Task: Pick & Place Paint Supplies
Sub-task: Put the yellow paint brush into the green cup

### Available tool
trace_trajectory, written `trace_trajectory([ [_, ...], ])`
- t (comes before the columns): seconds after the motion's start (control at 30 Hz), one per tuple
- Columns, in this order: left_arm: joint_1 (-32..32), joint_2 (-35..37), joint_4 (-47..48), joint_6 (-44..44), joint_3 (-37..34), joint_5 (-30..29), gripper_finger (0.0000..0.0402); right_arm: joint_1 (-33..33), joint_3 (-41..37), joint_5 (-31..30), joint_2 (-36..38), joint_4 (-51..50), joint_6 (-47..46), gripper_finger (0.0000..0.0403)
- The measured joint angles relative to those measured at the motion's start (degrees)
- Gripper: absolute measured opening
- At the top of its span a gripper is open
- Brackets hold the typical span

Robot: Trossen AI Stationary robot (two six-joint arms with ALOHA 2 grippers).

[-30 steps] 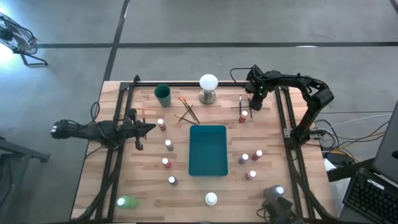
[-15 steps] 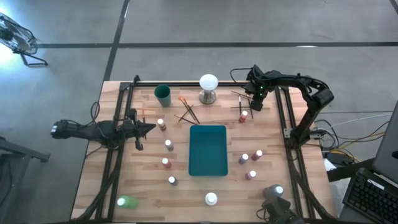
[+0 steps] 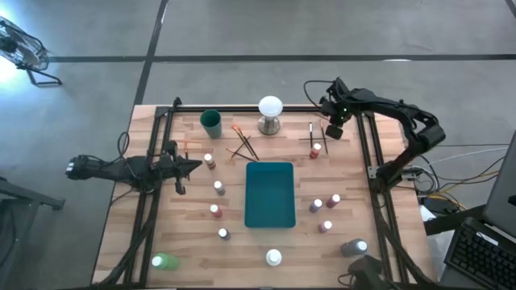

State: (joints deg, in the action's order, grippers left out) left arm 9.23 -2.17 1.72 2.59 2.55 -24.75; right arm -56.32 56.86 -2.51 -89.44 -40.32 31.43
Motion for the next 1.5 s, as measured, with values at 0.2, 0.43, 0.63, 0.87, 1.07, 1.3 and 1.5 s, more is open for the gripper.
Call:
trace_trajectory([
  [0.2, 0.0, 0.0, 0.0, 0.0, 0.0, 0.0, 0.0007, 2.3, 0.0, 0.0, 7.6, -1.7, -2.7, 0.0008],
  [0.43, 0.0, 0.0, 0.0, 0.0, 0.0, -0.6, 0.0007, 5.9, 0.0, -0.1, 16.7, -2.8, -6.3, 0.0008],
  [0.63, 0.0, 0.0, 0.2, 1.1, 0.0, -1.0, 0.0007, 10.3, 0.0, -0.1, 23.6, -2.8, -8.9, 0.0008],
  [0.87, -0.2, -0.1, 0.4, 13.5, 0.1, -4.3, 0.0007, 16.6, 0.0, -0.4, 29.2, -2.8, -12.2, 0.0008],
  [1.07, -0.2, -0.3, 0.4, 26.9, 0.1, -14.5, 0.0007, 21.8, 0.0, -0.7, 30.2, -0.7, -14.3, 0.0008],
  [1.3, -0.2, -0.3, 0.1, 26.5, 0.1, -15.3, 0.0007, 27.9, 0.1, -3.8, 29.3, 3.1, -13.5, 0.0008],
  [1.5, -0.1, -0.4, -7.3, 10.4, 0.0, -14.9, 0.0007, 33.8, 5.7, -9.7, 28.5, 3.3, -12.2, 0.0008],
])
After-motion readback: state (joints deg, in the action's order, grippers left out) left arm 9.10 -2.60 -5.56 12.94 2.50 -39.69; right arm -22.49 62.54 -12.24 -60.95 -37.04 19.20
